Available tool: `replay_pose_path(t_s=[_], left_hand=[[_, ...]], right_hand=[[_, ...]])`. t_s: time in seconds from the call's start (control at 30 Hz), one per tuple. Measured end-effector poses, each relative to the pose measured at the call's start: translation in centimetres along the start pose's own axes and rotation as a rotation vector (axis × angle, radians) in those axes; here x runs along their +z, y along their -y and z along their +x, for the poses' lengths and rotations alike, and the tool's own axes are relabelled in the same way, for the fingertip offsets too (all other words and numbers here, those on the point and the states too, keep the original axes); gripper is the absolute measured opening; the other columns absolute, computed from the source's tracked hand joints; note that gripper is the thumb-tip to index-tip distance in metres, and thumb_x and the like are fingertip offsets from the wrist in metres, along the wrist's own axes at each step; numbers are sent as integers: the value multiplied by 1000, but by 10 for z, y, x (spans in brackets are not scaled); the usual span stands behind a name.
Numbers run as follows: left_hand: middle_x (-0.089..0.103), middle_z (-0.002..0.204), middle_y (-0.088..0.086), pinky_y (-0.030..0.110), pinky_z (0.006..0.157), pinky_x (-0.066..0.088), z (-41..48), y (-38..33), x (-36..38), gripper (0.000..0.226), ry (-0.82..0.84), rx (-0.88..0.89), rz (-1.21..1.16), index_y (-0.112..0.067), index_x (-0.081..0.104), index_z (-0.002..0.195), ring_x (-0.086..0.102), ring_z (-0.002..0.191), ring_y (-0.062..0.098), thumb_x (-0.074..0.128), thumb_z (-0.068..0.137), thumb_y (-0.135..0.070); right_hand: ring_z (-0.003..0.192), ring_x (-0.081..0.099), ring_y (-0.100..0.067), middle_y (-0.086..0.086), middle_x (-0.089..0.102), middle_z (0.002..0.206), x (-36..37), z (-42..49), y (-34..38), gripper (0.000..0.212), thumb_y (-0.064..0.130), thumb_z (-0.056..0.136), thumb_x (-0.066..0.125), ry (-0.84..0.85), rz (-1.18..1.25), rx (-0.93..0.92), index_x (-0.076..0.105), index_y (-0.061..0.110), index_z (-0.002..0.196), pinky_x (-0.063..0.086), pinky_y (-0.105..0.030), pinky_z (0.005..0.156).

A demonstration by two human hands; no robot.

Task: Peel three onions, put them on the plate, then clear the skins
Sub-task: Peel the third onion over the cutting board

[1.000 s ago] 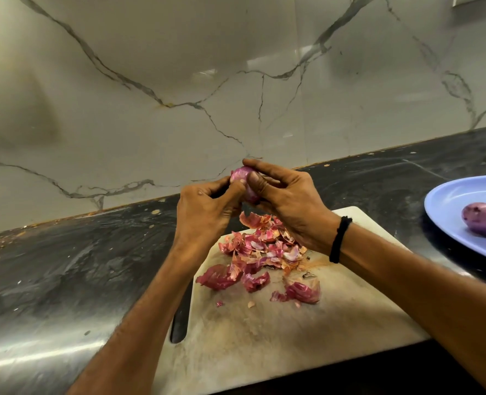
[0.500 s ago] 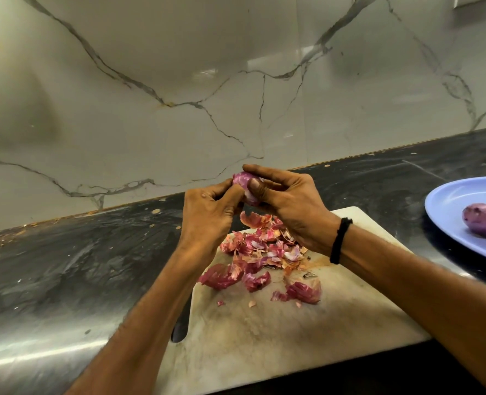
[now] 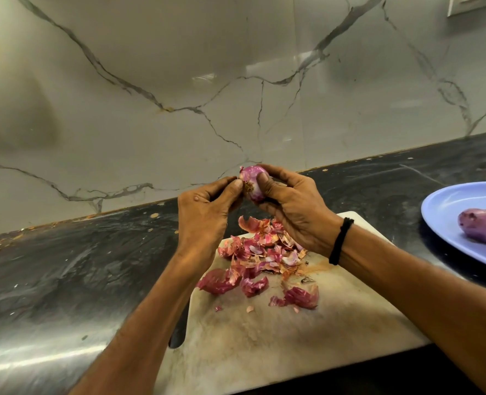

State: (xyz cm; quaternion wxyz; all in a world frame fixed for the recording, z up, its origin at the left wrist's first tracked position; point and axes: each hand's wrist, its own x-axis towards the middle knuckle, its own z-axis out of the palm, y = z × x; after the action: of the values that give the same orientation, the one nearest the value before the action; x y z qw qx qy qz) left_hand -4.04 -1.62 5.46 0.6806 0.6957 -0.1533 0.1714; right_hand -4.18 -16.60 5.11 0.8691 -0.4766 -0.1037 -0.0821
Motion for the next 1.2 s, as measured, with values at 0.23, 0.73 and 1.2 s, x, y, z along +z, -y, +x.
replay_pose_path(t_s=[0.23, 0.73, 1.2], left_hand=[[78, 101, 1, 35, 89, 60, -2, -1, 2, 31, -80, 73, 113, -10, 77, 110, 75, 94, 11, 81, 80, -18], [65, 81, -24, 3, 63, 49, -11, -3, 7, 21, -160, 291, 379, -11, 76, 106, 64, 68, -18, 78, 86, -18], [73, 67, -13, 17, 58, 57, -6, -5, 3, 20, -146, 110, 285, -38, 70, 70, 72, 66, 4, 80, 84, -27]], right_hand=[[107, 66, -32, -19, 63, 121, 0, -2, 2, 39, 9, 87, 64, 44, -25, 55, 59, 9, 126, 60, -37, 80], [108, 66, -31, -15, 65, 121, -1, -5, 0, 43, 2, 85, 64, 82, -54, 81, 58, 9, 127, 57, -41, 86], [104, 67, -29, -14, 65, 120, 2, -7, 0, 38, -1, 88, 60, 85, 4, 114, 60, 8, 125, 57, -41, 85]])
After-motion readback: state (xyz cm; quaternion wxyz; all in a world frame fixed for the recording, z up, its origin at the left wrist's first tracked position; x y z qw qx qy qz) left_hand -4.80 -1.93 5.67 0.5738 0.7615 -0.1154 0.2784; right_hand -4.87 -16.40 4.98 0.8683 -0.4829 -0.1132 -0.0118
